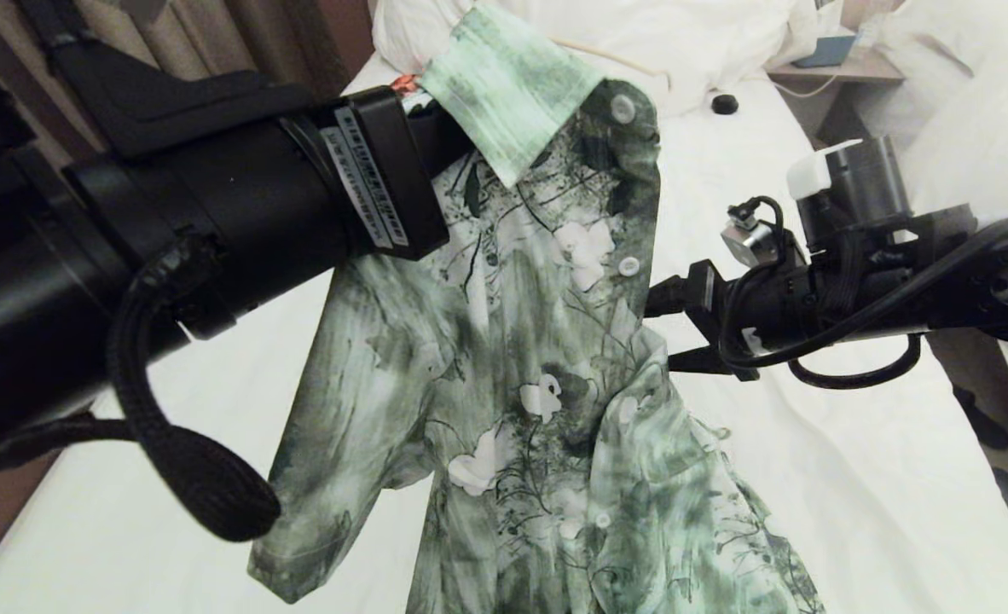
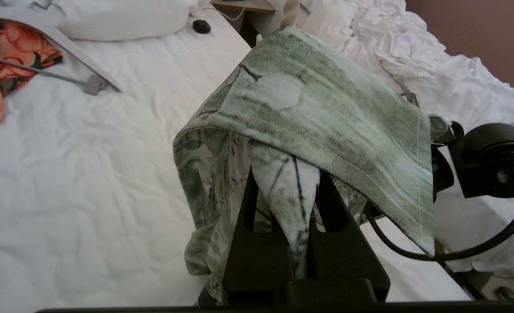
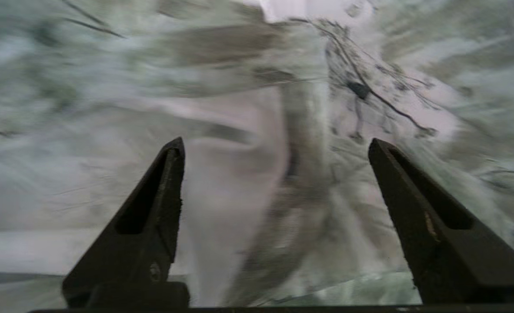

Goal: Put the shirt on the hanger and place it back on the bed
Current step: Hook the other side of the shirt onto the hanger

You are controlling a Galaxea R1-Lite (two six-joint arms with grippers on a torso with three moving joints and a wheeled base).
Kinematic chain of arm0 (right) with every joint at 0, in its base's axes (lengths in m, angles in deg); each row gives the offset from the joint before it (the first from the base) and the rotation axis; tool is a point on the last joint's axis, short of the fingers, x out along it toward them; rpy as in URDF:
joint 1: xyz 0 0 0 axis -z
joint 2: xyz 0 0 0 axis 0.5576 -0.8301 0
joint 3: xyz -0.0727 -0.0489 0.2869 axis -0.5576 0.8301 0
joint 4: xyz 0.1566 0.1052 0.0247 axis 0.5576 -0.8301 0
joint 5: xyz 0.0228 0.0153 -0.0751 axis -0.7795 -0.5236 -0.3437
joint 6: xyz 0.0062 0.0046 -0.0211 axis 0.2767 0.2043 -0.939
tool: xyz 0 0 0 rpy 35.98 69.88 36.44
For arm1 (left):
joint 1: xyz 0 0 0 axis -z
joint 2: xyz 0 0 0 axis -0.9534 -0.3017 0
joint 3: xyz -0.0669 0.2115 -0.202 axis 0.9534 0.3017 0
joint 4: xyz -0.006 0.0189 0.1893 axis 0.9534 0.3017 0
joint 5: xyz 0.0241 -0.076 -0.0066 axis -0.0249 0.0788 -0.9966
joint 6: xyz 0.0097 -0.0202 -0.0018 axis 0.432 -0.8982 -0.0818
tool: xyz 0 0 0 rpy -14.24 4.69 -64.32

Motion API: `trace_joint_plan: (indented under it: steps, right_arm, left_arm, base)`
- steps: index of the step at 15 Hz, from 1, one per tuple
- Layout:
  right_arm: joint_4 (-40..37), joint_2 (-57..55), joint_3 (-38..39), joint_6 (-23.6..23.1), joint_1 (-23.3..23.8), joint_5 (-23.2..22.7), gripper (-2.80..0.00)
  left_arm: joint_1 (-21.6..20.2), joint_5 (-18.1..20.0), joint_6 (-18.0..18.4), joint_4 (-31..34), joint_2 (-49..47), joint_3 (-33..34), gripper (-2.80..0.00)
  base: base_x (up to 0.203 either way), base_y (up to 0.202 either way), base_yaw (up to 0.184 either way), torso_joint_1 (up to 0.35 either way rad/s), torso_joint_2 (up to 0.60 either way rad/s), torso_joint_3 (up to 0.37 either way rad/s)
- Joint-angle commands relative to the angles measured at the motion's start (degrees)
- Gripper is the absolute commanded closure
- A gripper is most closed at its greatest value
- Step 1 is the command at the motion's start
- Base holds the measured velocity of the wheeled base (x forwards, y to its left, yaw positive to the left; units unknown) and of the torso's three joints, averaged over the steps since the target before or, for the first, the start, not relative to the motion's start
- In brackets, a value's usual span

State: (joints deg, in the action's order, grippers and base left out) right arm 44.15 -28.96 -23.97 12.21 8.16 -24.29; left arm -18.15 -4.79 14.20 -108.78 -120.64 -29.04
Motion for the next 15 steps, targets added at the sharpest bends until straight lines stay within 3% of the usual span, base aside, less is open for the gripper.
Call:
trace_joint_plan:
  steps: [1,9,10,11,15]
  right_arm:
    - [-0.1,-0.6,0.4,0.2,-0.1,-0.2,-2.80]
    - [4.2,-5.1,-0.4,0.1,-1.8,0.2,-2.80]
    - [5.3,-5.5,-0.4,0.1,-1.9,0.3,-2.47]
    - [5.8,-5.8,-0.4,0.1,-1.9,0.3,0.00]
    - [9.6,-7.7,-0.6,0.3,-3.0,0.2,0.00]
  left_arm:
    - [-0.4,0.3,0.0,-0.3,0.0,0.0,0.00]
    - [-0.7,0.5,-0.1,-0.3,0.4,0.1,0.00]
    - [-1.0,0.5,-0.1,-0.3,0.4,0.0,0.00]
    - [-1.0,0.5,-0.1,-0.3,0.5,0.0,0.00]
    - [-1.3,0.6,-0.1,-0.3,0.6,0.0,0.00]
  base:
    - [0.000,0.000,0.000,0.000,0.00,0.000]
    - [0.000,0.000,0.000,0.000,0.00,0.000]
    - [0.000,0.000,0.000,0.000,0.00,0.000]
    - [0.000,0.000,0.000,0.000,0.00,0.000]
    - [0.000,0.000,0.000,0.000,0.00,0.000]
